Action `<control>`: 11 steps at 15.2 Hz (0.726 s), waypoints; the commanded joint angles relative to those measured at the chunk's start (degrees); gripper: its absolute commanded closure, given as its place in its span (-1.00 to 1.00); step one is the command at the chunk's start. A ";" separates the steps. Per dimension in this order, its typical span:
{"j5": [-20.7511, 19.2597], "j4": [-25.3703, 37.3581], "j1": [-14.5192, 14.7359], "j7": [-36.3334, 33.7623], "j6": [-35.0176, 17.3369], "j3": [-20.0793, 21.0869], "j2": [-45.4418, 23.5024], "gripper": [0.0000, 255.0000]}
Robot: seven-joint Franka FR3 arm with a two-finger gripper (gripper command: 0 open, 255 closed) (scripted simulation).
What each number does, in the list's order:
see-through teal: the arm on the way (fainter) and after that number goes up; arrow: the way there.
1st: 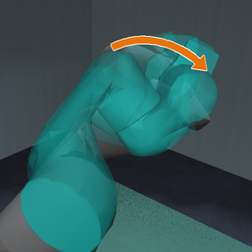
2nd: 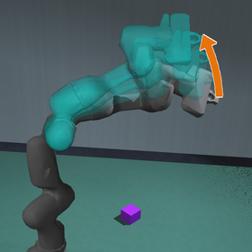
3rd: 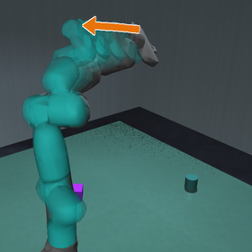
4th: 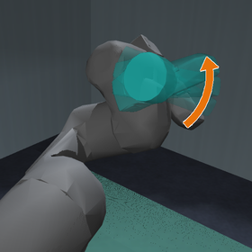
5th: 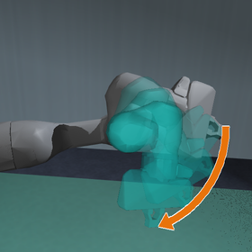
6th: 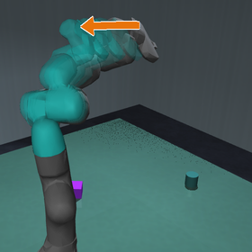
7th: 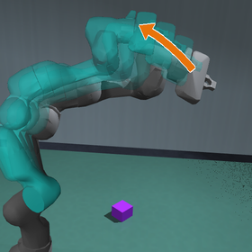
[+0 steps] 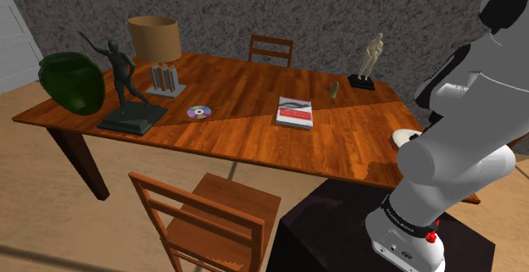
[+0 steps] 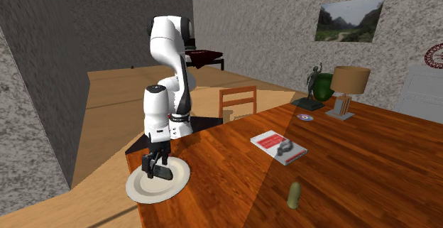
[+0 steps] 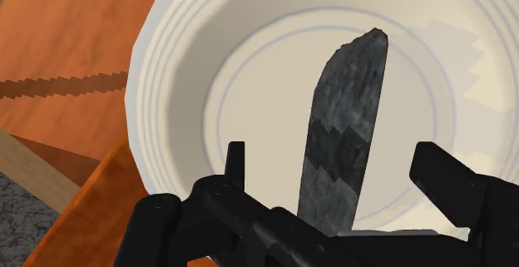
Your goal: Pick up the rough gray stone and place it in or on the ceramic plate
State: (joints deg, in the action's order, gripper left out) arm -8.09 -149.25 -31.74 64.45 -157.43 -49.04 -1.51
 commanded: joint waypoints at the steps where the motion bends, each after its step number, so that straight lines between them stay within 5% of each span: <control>1: -7.98 -0.10 0.49 -5.53 3.79 -1.28 5.09 -1.00; 3: -13.57 0.33 -1.09 -9.54 8.75 0.28 10.51 -1.00; 11: -13.42 0.33 -1.45 -9.44 8.73 0.66 10.45 -1.00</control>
